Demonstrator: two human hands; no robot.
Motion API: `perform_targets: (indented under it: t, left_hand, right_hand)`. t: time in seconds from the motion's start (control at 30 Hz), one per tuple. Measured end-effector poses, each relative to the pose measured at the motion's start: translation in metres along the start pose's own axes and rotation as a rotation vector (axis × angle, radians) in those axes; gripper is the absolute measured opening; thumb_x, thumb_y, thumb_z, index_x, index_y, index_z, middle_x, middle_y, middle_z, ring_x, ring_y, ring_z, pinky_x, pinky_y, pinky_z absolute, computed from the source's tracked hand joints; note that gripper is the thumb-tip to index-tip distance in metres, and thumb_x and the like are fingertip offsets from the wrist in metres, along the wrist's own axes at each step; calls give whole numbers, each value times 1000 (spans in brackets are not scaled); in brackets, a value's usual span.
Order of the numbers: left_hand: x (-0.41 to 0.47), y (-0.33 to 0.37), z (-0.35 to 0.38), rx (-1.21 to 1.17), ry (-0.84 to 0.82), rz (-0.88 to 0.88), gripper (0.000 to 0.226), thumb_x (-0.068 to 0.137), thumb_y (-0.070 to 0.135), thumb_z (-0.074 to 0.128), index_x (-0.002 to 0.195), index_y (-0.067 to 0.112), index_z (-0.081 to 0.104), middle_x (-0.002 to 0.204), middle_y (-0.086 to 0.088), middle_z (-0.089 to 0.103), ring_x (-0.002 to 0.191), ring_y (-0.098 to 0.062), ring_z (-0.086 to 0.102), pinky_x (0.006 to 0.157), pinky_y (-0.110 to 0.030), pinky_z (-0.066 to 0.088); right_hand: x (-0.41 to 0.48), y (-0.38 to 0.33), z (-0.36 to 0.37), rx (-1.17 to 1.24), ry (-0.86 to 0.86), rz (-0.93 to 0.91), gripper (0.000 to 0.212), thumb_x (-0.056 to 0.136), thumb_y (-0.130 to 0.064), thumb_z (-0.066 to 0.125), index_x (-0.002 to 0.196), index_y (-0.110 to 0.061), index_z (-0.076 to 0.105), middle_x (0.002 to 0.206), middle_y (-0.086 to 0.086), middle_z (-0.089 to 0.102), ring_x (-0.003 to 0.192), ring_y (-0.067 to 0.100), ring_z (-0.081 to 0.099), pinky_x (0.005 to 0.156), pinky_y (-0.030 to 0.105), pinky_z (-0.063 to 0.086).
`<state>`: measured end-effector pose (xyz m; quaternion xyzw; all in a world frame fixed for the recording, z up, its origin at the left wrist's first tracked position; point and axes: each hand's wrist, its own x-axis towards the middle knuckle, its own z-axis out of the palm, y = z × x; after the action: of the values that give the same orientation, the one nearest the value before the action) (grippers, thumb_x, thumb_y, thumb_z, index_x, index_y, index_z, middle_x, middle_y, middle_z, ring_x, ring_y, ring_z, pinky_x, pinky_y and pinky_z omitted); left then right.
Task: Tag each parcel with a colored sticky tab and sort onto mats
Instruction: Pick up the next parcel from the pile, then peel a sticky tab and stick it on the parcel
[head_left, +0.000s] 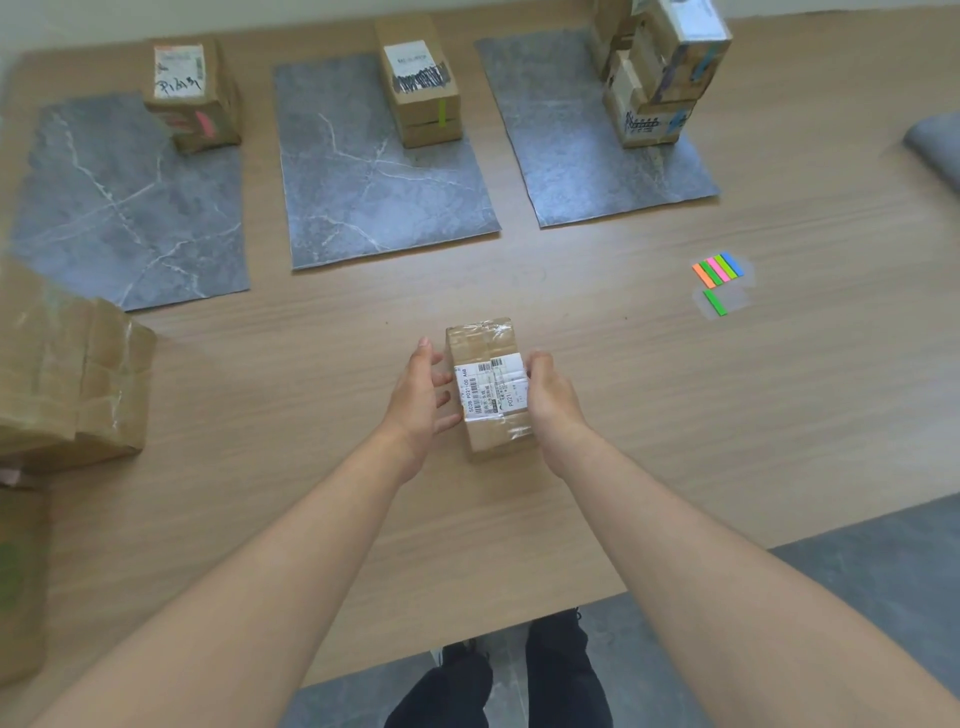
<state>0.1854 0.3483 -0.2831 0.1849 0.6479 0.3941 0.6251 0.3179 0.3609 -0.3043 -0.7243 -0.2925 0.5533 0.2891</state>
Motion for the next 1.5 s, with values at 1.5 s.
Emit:
perform_targets:
  t: [1.5]
  left_hand:
    - [83, -16, 342, 323, -156, 222, 52, 103, 48, 37, 137, 14, 58, 136, -1, 60, 128, -12, 53, 111, -44, 43]
  right_hand:
    - [199, -22, -295, 146, 189, -39, 30, 98, -33, 46, 113, -27, 70, 97, -6, 66, 89, 16, 58, 82, 31, 47]
